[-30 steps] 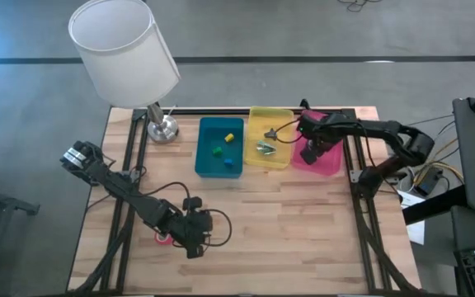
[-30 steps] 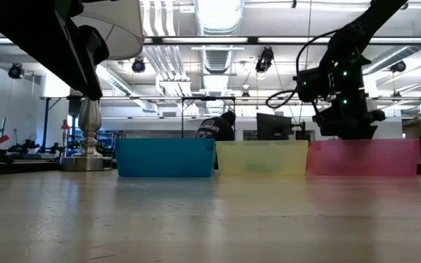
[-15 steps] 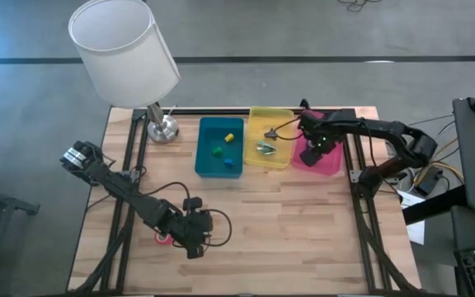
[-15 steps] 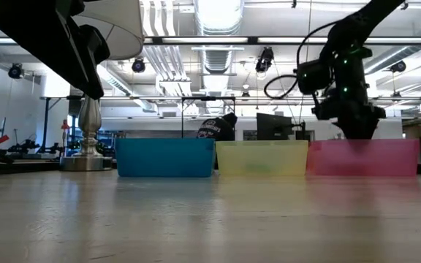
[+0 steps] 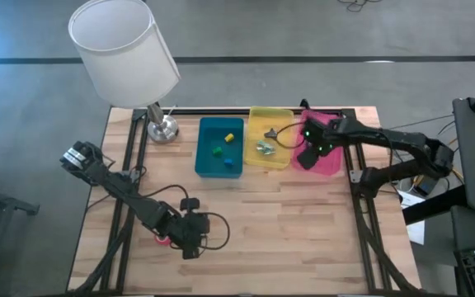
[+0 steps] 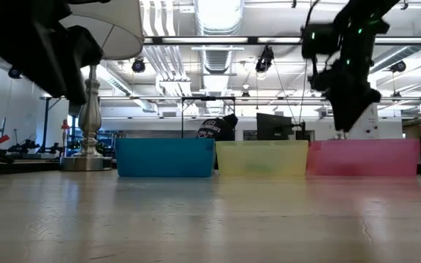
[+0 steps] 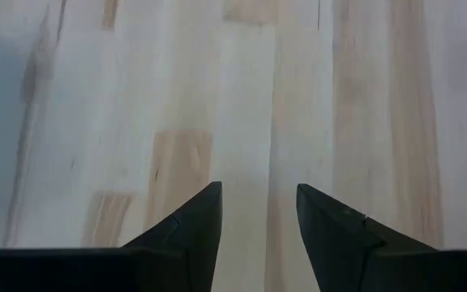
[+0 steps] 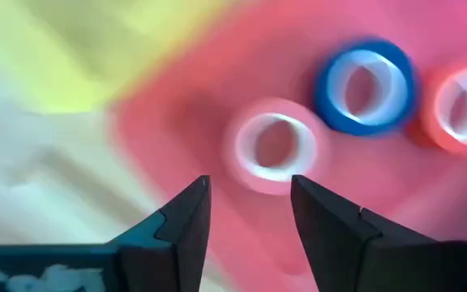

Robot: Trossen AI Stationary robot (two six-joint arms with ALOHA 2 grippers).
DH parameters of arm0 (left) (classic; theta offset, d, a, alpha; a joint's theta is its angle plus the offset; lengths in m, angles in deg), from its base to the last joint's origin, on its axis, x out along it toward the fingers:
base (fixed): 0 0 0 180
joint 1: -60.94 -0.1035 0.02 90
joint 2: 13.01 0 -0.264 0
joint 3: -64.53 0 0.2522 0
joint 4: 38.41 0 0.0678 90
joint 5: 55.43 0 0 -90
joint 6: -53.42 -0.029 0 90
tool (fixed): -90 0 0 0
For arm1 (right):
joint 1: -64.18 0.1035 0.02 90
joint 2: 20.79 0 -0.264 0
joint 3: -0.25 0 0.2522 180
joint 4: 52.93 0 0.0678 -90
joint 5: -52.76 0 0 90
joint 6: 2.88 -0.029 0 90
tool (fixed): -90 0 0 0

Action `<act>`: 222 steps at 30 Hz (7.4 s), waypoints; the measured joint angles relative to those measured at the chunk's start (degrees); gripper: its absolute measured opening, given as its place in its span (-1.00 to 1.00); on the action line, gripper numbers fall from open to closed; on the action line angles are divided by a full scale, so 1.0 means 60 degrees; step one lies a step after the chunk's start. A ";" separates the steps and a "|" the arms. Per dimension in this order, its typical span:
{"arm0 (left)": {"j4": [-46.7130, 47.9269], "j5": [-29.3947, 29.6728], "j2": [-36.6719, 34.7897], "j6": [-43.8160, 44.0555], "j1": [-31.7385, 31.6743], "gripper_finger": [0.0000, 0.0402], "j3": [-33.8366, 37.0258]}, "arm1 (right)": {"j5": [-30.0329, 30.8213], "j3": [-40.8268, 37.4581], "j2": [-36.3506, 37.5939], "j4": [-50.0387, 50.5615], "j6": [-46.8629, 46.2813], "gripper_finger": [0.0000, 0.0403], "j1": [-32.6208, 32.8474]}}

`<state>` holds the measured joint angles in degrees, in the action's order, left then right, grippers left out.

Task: Pick and place Stapler, Stapler remover, tape
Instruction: Put the orange tape on the pink bin

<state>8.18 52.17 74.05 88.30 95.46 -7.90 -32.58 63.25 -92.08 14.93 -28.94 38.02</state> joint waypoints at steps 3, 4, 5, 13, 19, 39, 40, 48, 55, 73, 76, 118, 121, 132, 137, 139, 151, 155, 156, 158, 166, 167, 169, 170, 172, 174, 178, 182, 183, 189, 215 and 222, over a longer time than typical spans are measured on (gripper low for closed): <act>0.0899 -0.0292 0.0000 0.0191 0.0172 -0.19 -0.0121 | 0.0003 -0.0019 0.0425 -0.0793 -0.0258 -0.16 0.1279; 0.1276 -0.0374 0.0000 0.0390 0.0241 -0.19 -0.0208 | 0.0004 -0.0026 0.0517 -0.1099 -0.0393 -0.16 0.1715; 0.1643 -0.0393 0.0000 0.0618 0.0310 -0.20 -0.0288 | 0.0011 -0.0044 0.0586 -0.1445 -0.0543 -0.16 0.2117; 0.5361 -0.1595 0.0000 0.3168 0.0835 -0.34 -0.0379 | 0.0750 -0.0164 0.0389 -0.4011 -0.0674 -0.16 0.4799; 0.5107 -0.3469 0.0004 0.3522 0.1050 -0.38 0.0517 | 0.0743 -0.0171 -0.0208 -0.5314 -0.0408 -0.16 0.5678; 0.4134 -0.3631 0.0015 0.3512 0.0950 -0.38 0.0925 | 0.0722 -0.0175 -0.1617 -0.5844 0.0022 -0.16 0.5735; 0.4061 -0.3634 0.0015 0.3529 0.0947 -0.38 0.0925 | 0.0721 -0.0175 -0.1582 -0.5841 0.0022 -0.16 0.5735; 0.3852 -0.3071 0.0015 0.3644 0.0947 -0.38 0.1659 | 0.0721 -0.0175 -0.1457 -0.5869 0.0020 -0.16 0.5735; 0.2004 -0.2771 0.0007 0.3488 0.0866 -0.47 0.2285 | 0.0721 -0.0171 -0.1567 -0.6059 -0.0181 -0.16 0.5735; -0.0052 0.4205 0.0000 0.2019 0.0255 -0.67 0.0673 | -0.3536 0.0718 -0.4228 -1.1005 0.1247 -0.36 0.5742; -0.1909 0.5538 0.0000 0.0493 0.0244 -0.70 0.0637 | -0.4216 0.1151 -0.4678 -1.1192 0.1515 -0.39 0.5735; -0.5218 0.6180 0.0015 -0.1564 0.0266 -0.70 0.0765 | -0.4750 0.2514 -0.5383 -1.1261 0.2674 -0.46 0.6252; -0.5313 0.6078 0.0015 -0.1567 0.0280 -0.70 0.0765 | -0.4750 0.2514 -0.5369 -1.1265 0.2670 -0.43 0.6234; -0.5396 0.5549 0.0015 -0.1051 0.0280 -0.70 0.0765 | -0.4754 0.2510 -0.5155 -1.1129 0.2630 -0.37 0.6167; -0.5440 0.5787 0.0015 -0.1007 0.0255 -0.70 0.0765 | -0.4751 0.2510 -0.4970 -1.1355 0.2752 -0.38 0.6168; -0.5602 0.6037 0.0015 -0.0996 0.0217 -0.70 0.0765 | -0.4750 0.2506 -0.4964 -1.1546 0.2819 -0.40 0.6168; -0.6522 0.7130 0.0015 -0.1374 0.0156 -0.70 0.0765 | -0.4707 0.2506 -0.4967 -1.2187 0.2874 -0.37 0.6172; -0.6528 0.7053 0.0015 -0.1350 0.0137 -0.70 0.0765 | -0.4441 0.2506 -0.4971 -1.2183 0.2583 -0.36 0.6183; -0.6533 0.7027 0.0015 -0.1356 0.0131 -0.70 0.0765 | -0.4288 0.2506 -0.4974 -1.2180 0.2449 -0.36 0.6194; -0.6529 0.7010 0.0015 -0.1353 0.0131 -0.70 0.0765 | -0.4173 0.2506 -0.4978 -1.2176 0.2299 -0.39 0.6194; -0.6509 0.6735 0.0015 -0.1341 0.0102 -0.70 0.0765 | -0.4036 0.2506 -0.4989 -1.2146 0.2708 -0.72 0.6197; -0.6477 0.6722 0.0015 -0.1338 0.0102 -0.70 0.0765 | -0.4036 0.2506 -0.4993 -1.2137 0.2724 -0.76 0.6197; -0.6429 0.6662 0.0015 -0.1347 0.0102 -0.70 0.0765 | -0.4036 0.2506 -0.4993 -1.2078 0.2732 -0.79 0.6197; -0.6408 0.6605 0.0015 -0.1349 0.0102 -0.70 0.0765 | -0.4032 0.2507 -0.4993 -1.2025 0.2729 -0.79 0.6197; -0.6350 0.6413 0.0015 -0.1350 0.0093 -0.70 0.0765 | -0.4023 0.2521 -0.4965 -1.1793 0.2732 -0.78 0.6197; -0.6239 0.6191 0.0015 -0.1349 0.0087 -0.70 0.0765 | -0.3996 0.2524 -0.4949 -1.1583 0.2722 -0.76 0.6194; -0.6150 0.6080 0.0044 -0.1349 0.0073 -0.66 0.0765 | -0.3989 0.2524 -0.4893 -1.1386 0.2717 -0.75 0.6194; -0.6055 0.6060 0.0208 -0.1394 0.0078 -0.50 0.0794 | -0.3984 0.2488 -0.4840 -1.1096 0.2650 -0.76 0.6193; -0.6057 0.6039 0.0272 -0.1389 0.0068 -0.44 0.0793 | -0.3908 0.2488 -0.4830 -1.1028 0.2656 -0.75 0.6196; -0.6060 0.6030 0.0581 -0.1229 0.0054 -0.17 0.0794 | -0.2929 0.2502 -0.4572 -0.9338 0.2689 -0.74 0.6129; -0.5935 0.6052 0.0597 -0.0788 0.0006 -0.11 0.0835 | 0.4897 -0.0713 0.0724 -0.0659 -0.1173 -0.73 0.2832; -0.5939 0.6052 0.0597 -0.0793 -0.0132 -0.11 0.0838 | 0.2026 -0.2272 0.0451 -0.2571 0.0171 -0.73 -0.0260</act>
<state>-27.46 88.48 77.64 83.54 94.67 -2.88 -20.42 49.61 -89.38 -0.50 -27.92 36.46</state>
